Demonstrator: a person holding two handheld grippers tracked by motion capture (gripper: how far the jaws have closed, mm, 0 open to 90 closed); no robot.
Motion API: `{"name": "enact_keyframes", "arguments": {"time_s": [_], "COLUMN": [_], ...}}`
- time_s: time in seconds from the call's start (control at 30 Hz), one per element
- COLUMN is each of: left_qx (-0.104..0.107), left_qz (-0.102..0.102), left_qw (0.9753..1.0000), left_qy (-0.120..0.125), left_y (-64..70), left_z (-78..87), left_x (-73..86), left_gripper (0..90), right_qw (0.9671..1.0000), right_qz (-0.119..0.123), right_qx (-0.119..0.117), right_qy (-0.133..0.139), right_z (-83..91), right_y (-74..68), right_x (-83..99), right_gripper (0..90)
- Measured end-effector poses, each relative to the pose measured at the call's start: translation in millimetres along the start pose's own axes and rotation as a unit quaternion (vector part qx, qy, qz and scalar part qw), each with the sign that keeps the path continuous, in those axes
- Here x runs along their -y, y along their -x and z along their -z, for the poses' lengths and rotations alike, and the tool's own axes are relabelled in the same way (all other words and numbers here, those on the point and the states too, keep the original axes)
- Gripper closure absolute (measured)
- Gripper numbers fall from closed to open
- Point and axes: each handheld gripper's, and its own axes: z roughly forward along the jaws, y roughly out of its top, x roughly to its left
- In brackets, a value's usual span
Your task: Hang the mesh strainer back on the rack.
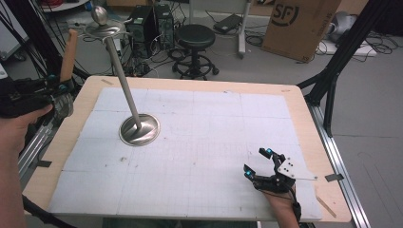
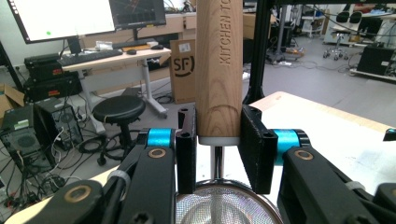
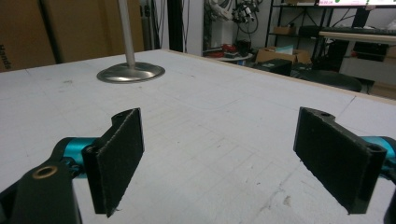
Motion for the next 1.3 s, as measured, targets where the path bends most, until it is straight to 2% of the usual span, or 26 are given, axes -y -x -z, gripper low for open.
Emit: {"name": "enact_keyframes", "arguments": {"time_s": [0.33,0.5,0.73,1.3], "left_qx": [0.010,0.019,0.021,0.019], "left_qz": [0.000,-0.001,0.005,0.014], "left_qw": [0.9999,0.9997,0.9995,0.9992], "left_qy": [-0.009,-0.017,-0.022,-0.033], "left_y": [6.4,13.6,19.1,19.1], "left_z": [-12.4,-26.8,-43.2,-54.6], "left_x": [3.0,5.6,7.6,7.1], "left_gripper": [69.5,69.5,69.5,67.1], "right_qw": [1.0000,1.0000,1.0000,1.0000], "right_qz": [0.001,0.000,0.001,0.001], "right_qx": [0.000,0.000,0.001,0.000], "right_qy": [0.000,0.000,0.001,0.001], "right_z": [-0.1,0.0,-0.1,0.0], "right_y": [-0.1,0.0,-0.2,0.0], "right_x": [0.0,0.0,0.0,0.0], "right_gripper": [15.2,15.2,15.2,15.2]}}
